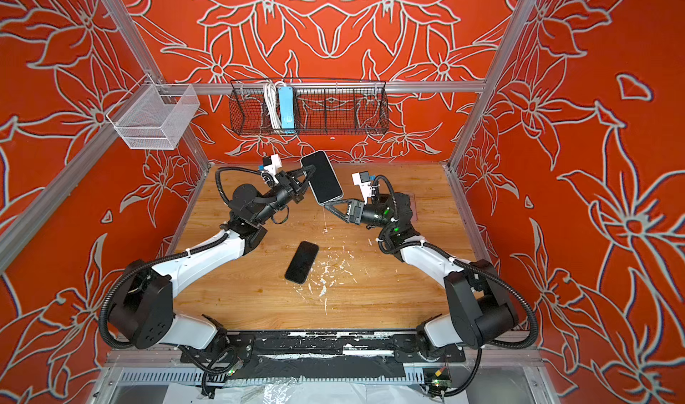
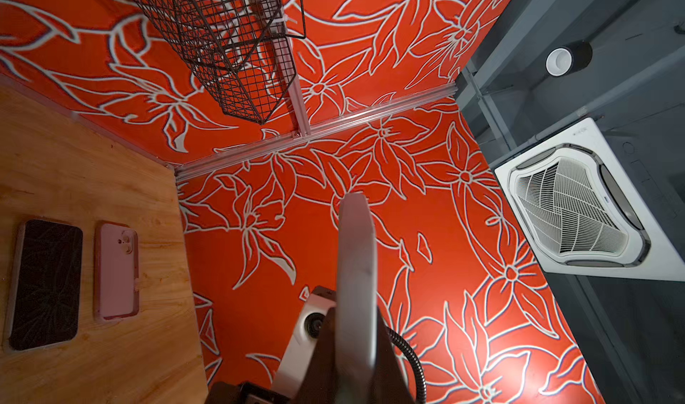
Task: Take the phone out of the phone case
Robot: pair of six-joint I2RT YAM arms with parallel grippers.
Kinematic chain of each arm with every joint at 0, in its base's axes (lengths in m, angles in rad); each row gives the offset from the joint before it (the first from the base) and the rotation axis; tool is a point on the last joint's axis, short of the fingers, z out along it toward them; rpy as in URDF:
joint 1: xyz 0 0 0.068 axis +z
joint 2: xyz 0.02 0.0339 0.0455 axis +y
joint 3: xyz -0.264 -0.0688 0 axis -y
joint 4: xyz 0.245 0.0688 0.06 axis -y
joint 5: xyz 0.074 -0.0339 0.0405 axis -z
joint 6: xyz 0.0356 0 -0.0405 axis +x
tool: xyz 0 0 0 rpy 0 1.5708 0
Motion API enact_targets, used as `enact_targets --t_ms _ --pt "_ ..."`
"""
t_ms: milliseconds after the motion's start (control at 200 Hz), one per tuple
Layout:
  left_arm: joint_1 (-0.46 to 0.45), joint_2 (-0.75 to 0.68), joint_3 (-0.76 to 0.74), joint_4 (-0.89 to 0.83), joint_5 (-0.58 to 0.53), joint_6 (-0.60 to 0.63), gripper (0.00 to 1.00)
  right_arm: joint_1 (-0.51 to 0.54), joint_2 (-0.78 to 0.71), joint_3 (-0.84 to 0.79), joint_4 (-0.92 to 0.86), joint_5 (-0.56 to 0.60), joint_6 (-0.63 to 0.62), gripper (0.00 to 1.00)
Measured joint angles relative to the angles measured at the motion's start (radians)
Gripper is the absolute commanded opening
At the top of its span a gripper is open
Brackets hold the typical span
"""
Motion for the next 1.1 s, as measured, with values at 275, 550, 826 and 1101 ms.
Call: enact_targets --t_ms 275,550,826,1101 --pt "0.000 0.000 0.001 0.003 -0.001 -0.001 0.00 -0.029 0.006 -0.011 0.065 0.038 0.052 0.76" --pt "-0.005 0.001 0.001 -0.002 0.029 0.008 0.00 -0.040 0.037 -0.011 0.154 0.087 0.114 0.62" --pt "-0.006 0.034 0.005 -0.001 0.037 0.022 0.00 -0.040 0.039 -0.015 0.187 0.102 0.158 0.35" --pt "-0.007 0.106 0.028 -0.002 0.038 0.045 0.00 -0.040 0.038 -0.056 0.187 0.151 0.196 0.14"
